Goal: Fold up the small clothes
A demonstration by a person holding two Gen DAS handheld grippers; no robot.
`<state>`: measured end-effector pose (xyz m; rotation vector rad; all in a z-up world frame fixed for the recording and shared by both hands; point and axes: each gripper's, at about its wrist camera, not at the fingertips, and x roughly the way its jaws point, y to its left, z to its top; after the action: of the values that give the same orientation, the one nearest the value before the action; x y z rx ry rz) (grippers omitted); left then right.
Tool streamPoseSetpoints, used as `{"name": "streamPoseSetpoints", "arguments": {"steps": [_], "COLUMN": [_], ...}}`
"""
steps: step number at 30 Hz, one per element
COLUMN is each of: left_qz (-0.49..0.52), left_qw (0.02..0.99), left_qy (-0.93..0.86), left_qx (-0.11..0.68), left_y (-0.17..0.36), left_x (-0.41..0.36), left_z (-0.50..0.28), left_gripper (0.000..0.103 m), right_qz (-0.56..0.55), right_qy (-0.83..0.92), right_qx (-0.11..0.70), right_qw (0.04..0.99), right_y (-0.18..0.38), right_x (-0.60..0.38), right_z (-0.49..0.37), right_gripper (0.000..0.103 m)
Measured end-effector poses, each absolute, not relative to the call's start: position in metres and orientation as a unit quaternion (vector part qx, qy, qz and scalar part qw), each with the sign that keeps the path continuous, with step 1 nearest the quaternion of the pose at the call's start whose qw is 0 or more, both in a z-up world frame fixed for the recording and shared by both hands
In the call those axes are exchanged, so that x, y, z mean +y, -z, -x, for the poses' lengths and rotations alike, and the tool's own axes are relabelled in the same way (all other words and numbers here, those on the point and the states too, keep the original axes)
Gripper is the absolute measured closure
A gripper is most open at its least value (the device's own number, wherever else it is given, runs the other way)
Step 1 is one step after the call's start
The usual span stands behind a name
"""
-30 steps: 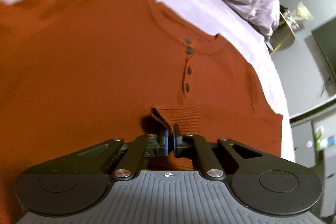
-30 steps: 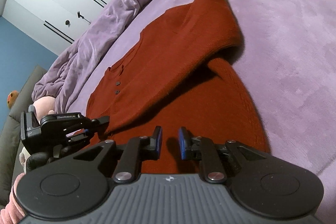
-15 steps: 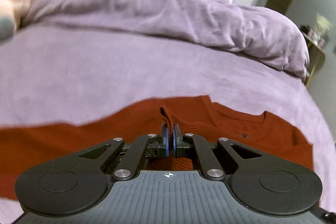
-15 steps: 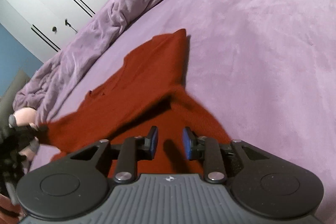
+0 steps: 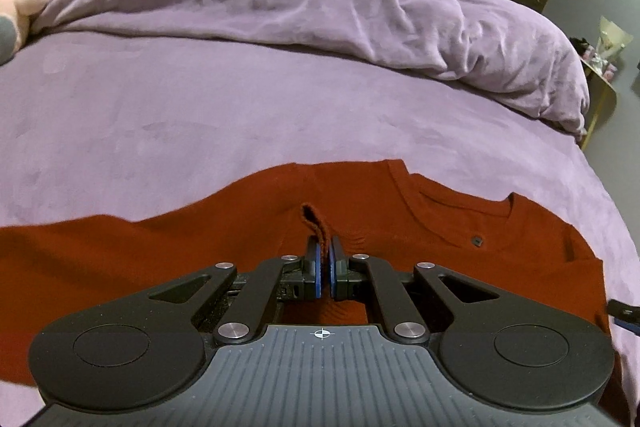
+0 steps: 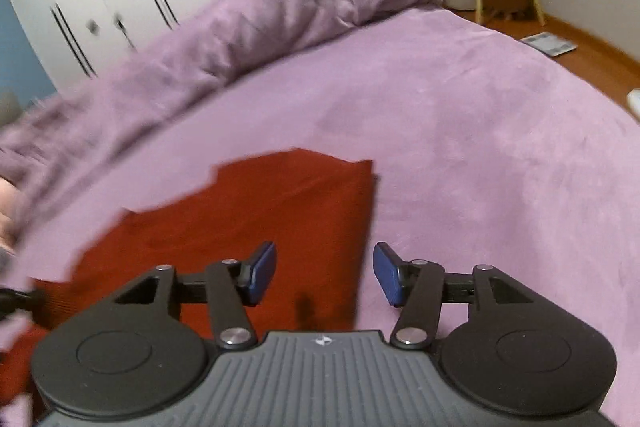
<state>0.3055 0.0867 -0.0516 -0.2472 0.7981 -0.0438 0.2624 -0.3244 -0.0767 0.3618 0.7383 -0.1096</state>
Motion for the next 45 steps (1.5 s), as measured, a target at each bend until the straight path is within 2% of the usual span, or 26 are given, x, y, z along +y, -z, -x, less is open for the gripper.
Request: {"name": "streamPoseSetpoints", "arguments": {"steps": [2, 3, 5, 6, 7, 12, 13, 16, 18, 23, 26, 29, 33, 36, 41, 45], "left_qz": [0.113, 0.109, 0.103, 0.102, 0.098, 0.091, 0.086, 0.074, 0.076, 0.075, 0.069, 0.057, 0.024, 0.033, 0.059, 0.056], "left_qw": [0.916, 0.918, 0.920, 0.922, 0.926, 0.937, 0.935, 0.929, 0.925, 0.921, 0.921, 0.921, 0.916, 0.915, 0.921, 0.917], "left_qy": [0.022, 0.022, 0.022, 0.019, 0.017, 0.017, 0.016, 0.008, 0.005, -0.007, -0.011, -0.010, -0.033, -0.039, 0.003, 0.030], "left_qx": [0.384, 0.381, 0.376, 0.372, 0.365, 0.338, 0.342, 0.363, 0.373, 0.381, 0.383, 0.385, 0.399, 0.400, 0.384, 0.393], "left_y": [0.051, 0.050, 0.048, 0.046, 0.045, 0.040, 0.043, 0.058, 0.066, 0.077, 0.077, 0.078, 0.082, 0.078, 0.061, 0.063], "left_x": [0.084, 0.083, 0.081, 0.081, 0.079, 0.072, 0.069, 0.066, 0.067, 0.071, 0.070, 0.068, 0.068, 0.076, 0.077, 0.060], "left_z": [-0.306, -0.307, -0.307, -0.307, -0.308, -0.309, -0.310, -0.315, -0.317, -0.317, -0.317, -0.316, -0.315, -0.304, -0.277, -0.271], "left_gripper": [0.098, 0.098, 0.098, 0.098, 0.098, 0.098, 0.098, 0.098, 0.098, 0.097, 0.097, 0.097, 0.095, 0.087, 0.071, 0.066], "right_qz": [-0.159, -0.153, -0.138, -0.128, -0.113, -0.037, -0.033, -0.016, -0.062, -0.106, -0.123, -0.048, 0.031, 0.075, 0.049, 0.037], "right_qy": [0.068, 0.071, 0.068, 0.064, 0.062, 0.125, 0.137, 0.173, 0.159, 0.061, -0.017, 0.024, 0.077, 0.095, 0.094, 0.086], "right_qx": [0.381, 0.392, 0.392, 0.386, 0.379, 0.331, 0.331, 0.356, 0.374, 0.300, 0.311, 0.355, 0.349, 0.351, 0.352, 0.344], "right_qw": [0.908, 0.904, 0.907, 0.911, 0.916, 0.934, 0.933, 0.918, 0.911, 0.946, 0.942, 0.933, 0.933, 0.928, 0.930, 0.934], "right_y": [0.090, 0.095, 0.101, 0.101, 0.100, 0.086, 0.087, 0.096, 0.096, 0.076, 0.081, 0.101, 0.117, 0.117, 0.114, 0.101], "right_x": [-0.321, -0.319, -0.314, -0.310, -0.306, -0.296, -0.298, -0.305, -0.312, -0.292, -0.276, -0.260, -0.265, -0.260, -0.262, -0.254], "right_z": [-0.280, -0.289, -0.296, -0.295, -0.297, -0.296, -0.298, -0.302, -0.298, -0.245, -0.227, -0.231, -0.233, -0.241, -0.241, -0.230], "right_gripper": [0.050, 0.055, 0.072, 0.090, 0.096, 0.097, 0.103, 0.103, 0.103, 0.102, 0.102, 0.102, 0.103, 0.103, 0.103, 0.099]}}
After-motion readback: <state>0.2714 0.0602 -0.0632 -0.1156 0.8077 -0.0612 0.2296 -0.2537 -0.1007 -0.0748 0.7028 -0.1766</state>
